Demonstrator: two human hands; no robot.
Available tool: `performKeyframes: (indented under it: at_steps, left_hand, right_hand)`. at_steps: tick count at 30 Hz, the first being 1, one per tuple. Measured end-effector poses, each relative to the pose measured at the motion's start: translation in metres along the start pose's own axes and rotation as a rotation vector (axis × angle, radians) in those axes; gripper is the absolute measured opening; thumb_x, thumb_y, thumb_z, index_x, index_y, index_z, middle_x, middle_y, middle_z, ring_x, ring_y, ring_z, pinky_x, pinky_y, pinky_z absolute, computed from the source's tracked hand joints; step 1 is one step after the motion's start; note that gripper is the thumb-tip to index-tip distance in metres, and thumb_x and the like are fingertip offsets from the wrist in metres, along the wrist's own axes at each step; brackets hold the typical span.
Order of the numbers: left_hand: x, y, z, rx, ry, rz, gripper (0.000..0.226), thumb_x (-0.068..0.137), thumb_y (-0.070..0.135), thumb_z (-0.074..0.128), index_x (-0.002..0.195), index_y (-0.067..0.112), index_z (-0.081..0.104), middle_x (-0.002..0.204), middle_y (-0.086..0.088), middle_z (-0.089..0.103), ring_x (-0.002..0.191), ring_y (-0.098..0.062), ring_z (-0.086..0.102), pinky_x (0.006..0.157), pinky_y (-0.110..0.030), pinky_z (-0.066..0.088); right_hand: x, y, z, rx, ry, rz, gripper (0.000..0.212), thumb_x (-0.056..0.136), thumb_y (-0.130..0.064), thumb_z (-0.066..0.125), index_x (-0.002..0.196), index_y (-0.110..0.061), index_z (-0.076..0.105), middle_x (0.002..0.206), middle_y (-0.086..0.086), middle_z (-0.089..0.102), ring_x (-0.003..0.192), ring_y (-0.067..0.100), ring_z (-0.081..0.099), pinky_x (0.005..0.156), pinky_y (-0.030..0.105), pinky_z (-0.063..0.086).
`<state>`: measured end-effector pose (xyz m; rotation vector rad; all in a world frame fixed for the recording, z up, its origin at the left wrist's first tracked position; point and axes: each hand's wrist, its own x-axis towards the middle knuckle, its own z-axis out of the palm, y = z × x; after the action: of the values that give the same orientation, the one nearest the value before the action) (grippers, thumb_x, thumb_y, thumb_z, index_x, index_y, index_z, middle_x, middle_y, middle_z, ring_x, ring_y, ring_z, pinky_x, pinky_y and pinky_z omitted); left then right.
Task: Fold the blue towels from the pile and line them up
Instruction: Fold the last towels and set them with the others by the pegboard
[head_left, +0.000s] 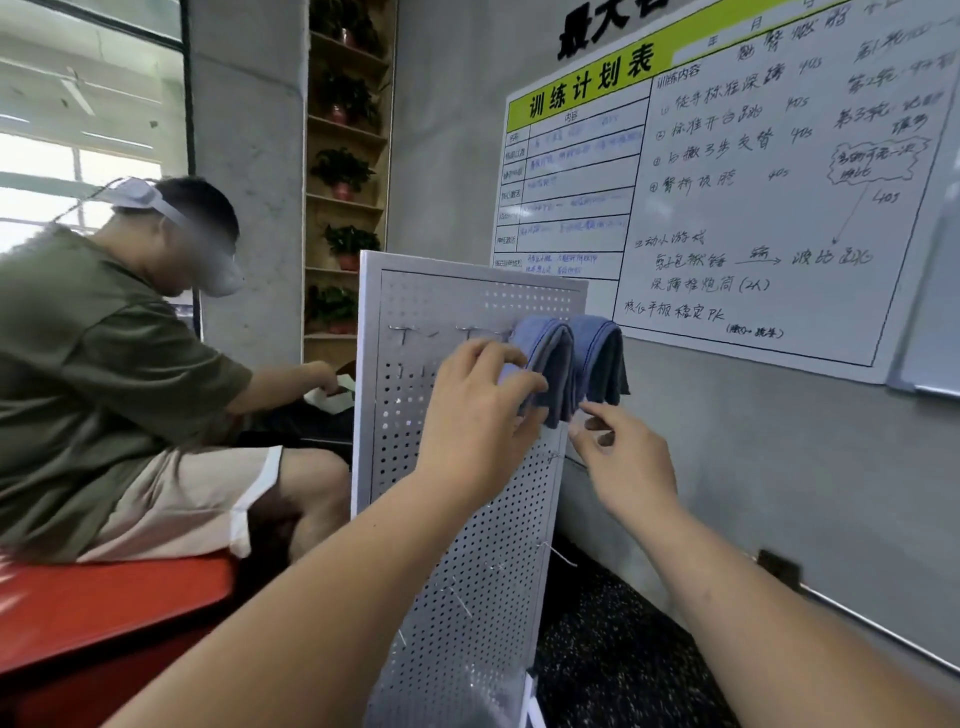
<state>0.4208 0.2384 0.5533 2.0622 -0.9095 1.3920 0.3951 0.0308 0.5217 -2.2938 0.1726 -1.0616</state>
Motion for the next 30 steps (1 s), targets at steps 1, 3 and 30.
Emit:
performKeyframes:
  at_steps: [1,3,30]
  left_hand:
    - [-0.019,0.002,-0.003,0.001,-0.003,0.002,0.021,0.09,0.032,0.077,0.109,0.024,0.075,0.123,0.001,0.063,0.126,-0.03,0.051,0.104,-0.045,0.041]
    - [-0.058,0.005,-0.004,-0.003,-0.025,-0.025,0.021,0.093,0.036,0.073,0.111,0.024,0.075,0.122,0.002,0.062,0.125,-0.029,0.052,0.105,-0.044,0.04]
    - [-0.475,0.014,0.053,-0.165,-1.079,-0.818,0.034,0.094,0.051,0.071,0.124,0.036,0.067,0.121,0.008,0.065,0.117,-0.022,0.055,0.099,-0.042,0.052]
  right_hand:
    - [-0.015,0.004,0.003,0.009,-0.017,0.012,0.039,0.098,-0.048,0.069,0.134,-0.034,0.069,0.116,-0.01,0.073,0.097,0.01,0.068,0.087,0.031,0.053]
    - [-0.047,0.019,0.014,0.015,-0.06,0.043,0.039,0.096,-0.048,0.072,0.133,-0.033,0.07,0.113,-0.011,0.074,0.093,0.007,0.068,0.085,0.029,0.053]
    - [-0.404,0.193,0.136,-0.14,-0.923,0.498,0.058,0.096,-0.053,0.071,0.149,-0.035,0.055,0.132,0.0,0.061,0.112,0.019,0.064,0.098,0.035,0.054]
